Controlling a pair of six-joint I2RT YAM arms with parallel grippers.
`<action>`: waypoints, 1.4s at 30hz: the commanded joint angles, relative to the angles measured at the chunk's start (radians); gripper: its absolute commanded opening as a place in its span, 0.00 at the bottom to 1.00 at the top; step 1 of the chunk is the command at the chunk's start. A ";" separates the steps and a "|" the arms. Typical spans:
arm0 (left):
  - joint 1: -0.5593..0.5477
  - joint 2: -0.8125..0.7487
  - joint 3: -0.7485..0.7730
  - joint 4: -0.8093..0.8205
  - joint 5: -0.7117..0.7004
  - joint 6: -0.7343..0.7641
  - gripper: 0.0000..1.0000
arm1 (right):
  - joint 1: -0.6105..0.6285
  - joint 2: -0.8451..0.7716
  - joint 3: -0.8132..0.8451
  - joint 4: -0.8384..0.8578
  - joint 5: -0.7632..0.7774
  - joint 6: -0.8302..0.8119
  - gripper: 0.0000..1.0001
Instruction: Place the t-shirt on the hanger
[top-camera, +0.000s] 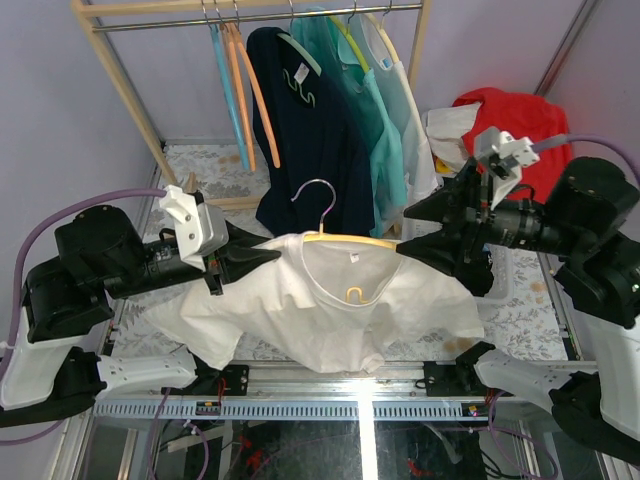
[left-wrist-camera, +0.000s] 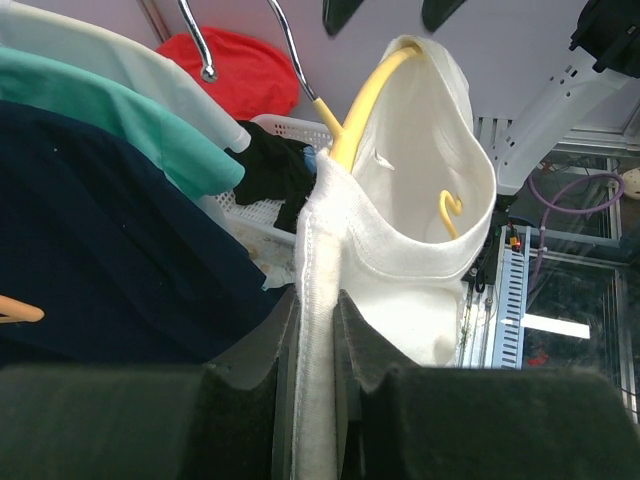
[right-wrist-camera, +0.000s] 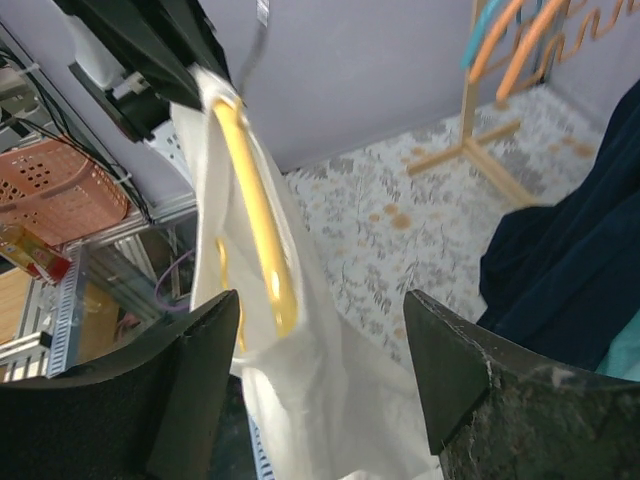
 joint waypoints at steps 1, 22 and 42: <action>-0.005 -0.025 0.002 0.137 -0.001 -0.027 0.00 | 0.000 -0.029 -0.070 -0.026 0.025 -0.003 0.73; -0.005 -0.024 0.022 0.112 0.010 -0.018 0.00 | 0.000 -0.118 -0.181 -0.048 -0.035 -0.019 0.78; -0.005 0.038 0.013 0.160 0.078 -0.021 0.00 | 0.000 -0.030 -0.185 0.027 -0.143 0.004 0.41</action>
